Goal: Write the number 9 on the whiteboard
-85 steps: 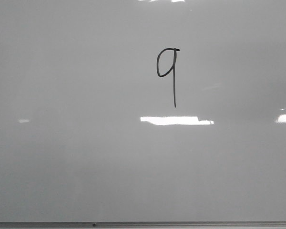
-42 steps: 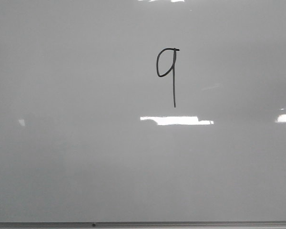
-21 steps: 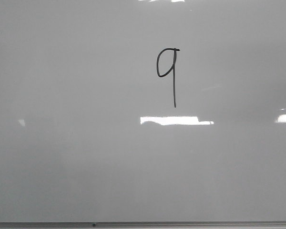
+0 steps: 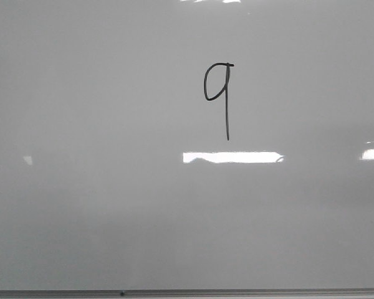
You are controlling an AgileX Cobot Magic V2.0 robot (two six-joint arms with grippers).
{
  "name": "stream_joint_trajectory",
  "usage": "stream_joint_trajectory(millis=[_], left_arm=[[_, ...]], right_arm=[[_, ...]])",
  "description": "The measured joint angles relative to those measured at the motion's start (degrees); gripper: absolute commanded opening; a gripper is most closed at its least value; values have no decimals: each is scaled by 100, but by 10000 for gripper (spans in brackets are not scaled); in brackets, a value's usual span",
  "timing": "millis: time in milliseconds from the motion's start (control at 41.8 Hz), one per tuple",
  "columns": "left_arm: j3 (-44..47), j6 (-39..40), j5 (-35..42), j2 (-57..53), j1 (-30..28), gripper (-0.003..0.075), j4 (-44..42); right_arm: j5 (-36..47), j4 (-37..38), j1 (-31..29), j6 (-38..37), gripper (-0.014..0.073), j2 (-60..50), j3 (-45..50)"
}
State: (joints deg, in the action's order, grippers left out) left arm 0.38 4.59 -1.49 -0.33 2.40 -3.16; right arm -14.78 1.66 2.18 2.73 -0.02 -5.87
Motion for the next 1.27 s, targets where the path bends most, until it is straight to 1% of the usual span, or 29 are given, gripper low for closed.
stream_joint_trajectory(millis=[48, 120, 215, 502, 1267], left_arm=[[0, 0, 0, 0, 0, -19, 0], [0, 0, 0, 0, 0, -19, 0], [0, 0, 11, 0, 0, -19, 0], [0, 0, 24, 0, 0, -19, 0], [0, 0, 36, 0, 0, -19, 0]], right_arm=[[466, 0, 0, 0, -79, -31, 271], [915, 0, 0, 0, -79, -53, 612], [1145, -73, -13, 0, -79, -53, 735], [1270, -166, -35, 0, -79, -53, 738], [1269, -166, -48, -13, -79, -53, 738]])
